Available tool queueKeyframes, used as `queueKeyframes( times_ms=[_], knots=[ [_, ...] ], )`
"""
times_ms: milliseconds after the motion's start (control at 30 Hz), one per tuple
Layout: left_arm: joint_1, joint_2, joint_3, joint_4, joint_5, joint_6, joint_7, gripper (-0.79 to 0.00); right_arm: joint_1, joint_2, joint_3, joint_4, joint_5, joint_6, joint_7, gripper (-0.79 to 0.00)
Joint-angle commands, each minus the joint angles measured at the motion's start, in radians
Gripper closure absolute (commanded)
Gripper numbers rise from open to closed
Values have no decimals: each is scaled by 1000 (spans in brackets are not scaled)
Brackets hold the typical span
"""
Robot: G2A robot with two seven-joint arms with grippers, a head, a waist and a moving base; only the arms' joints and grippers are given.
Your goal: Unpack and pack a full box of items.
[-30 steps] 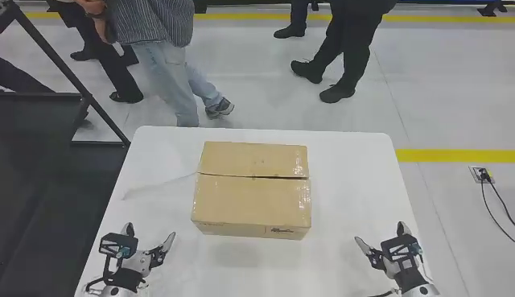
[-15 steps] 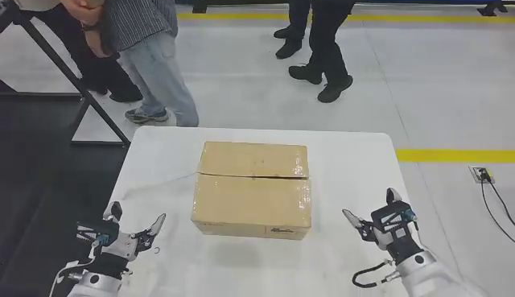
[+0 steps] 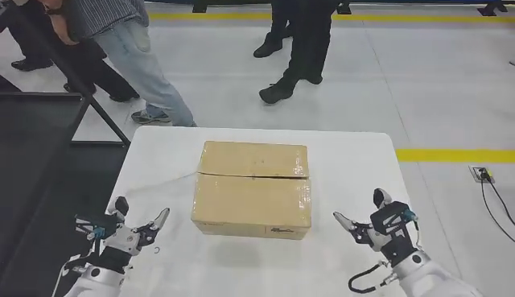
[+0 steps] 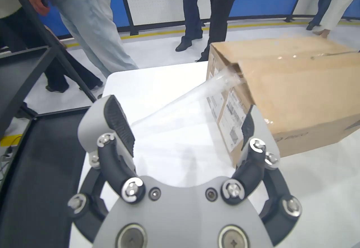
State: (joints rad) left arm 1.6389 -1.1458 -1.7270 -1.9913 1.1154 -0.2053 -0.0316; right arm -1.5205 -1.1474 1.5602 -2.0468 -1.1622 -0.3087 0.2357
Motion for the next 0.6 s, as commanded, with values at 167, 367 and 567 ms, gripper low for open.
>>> queueKeyframes(
  times_ms=[167,367,567],
  knots=[
    [-69,3,-29,24,-141,-67,-68,-785,154,5,-6,130,358,-188,150,-785],
    [-89,7,-60,20,-262,-108,-167,-785,298,9,-32,255,679,-177,350,-785],
    [-89,7,-60,20,-262,-108,-167,-785,309,11,-32,257,682,-171,375,-785]
  ],
)
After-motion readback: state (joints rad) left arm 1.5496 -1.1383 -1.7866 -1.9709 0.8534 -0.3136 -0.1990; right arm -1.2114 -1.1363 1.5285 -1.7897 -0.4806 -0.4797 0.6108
